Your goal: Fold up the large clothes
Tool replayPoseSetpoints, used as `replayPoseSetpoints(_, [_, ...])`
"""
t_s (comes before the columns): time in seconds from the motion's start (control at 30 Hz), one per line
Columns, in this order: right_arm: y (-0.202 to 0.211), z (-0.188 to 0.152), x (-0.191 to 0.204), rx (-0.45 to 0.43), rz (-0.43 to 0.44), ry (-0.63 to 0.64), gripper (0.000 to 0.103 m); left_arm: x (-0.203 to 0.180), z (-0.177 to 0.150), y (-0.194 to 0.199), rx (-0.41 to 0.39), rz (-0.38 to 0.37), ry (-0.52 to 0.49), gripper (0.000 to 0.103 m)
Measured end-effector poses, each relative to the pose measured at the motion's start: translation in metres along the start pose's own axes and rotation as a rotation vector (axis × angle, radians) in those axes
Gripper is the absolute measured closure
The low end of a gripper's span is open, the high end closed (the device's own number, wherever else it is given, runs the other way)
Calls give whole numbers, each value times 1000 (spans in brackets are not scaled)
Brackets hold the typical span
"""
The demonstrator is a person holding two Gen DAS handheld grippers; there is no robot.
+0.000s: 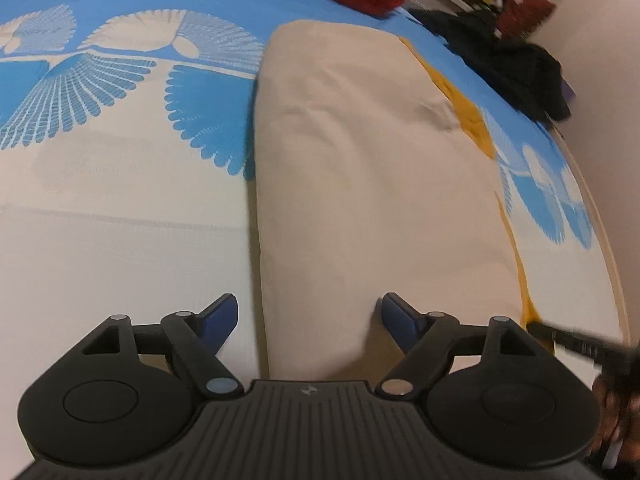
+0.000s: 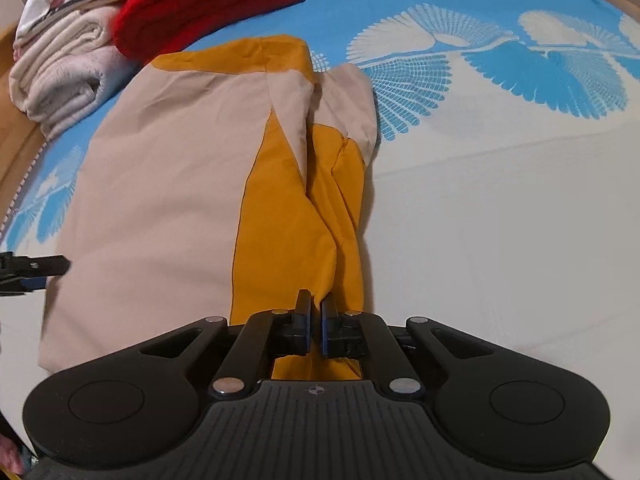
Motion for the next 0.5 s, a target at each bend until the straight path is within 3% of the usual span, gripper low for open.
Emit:
replayPoseSetpoints(0.1, [5,2,2,-1,-54,22,99,3,-16,0,73,0,-46,20])
replayPoseSetpoints(0.2, [17,5,-4,-3,-182,20,99,4,-37,0,108,84,-135,20])
replayPoseSetpoints(0.3, [53,11,-5,-137,-257,43,99,-15,-44,27,35,185,-229,22])
replayPoseSetpoints(0.37, [89,16,1,-267,-286,99,98,-35,-50,57,-77,235,-281,20])
replayPoseSetpoints(0.4, [106,18,5,-317,-295,125,86,-42,-52,71,-130,239,-280,16])
replayPoseSetpoints(0.43, [126,19,9,-367,-292,142,65,-50,-57,91,-191,231,-269,16])
replayPoseSetpoints(0.5, [158,16,18,-439,-284,154,39,-65,-74,127,-304,204,-249,6])
Point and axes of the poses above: each gripper's, at about its wrist camera, not at the fingertips, and y roughly against the way its jaws point, x to its left, z to its top, the point moved 1 cm from there along -y, roughly the way its jaws point, and after that the axes turned 15 degrees about y, right-handed, at the moved point
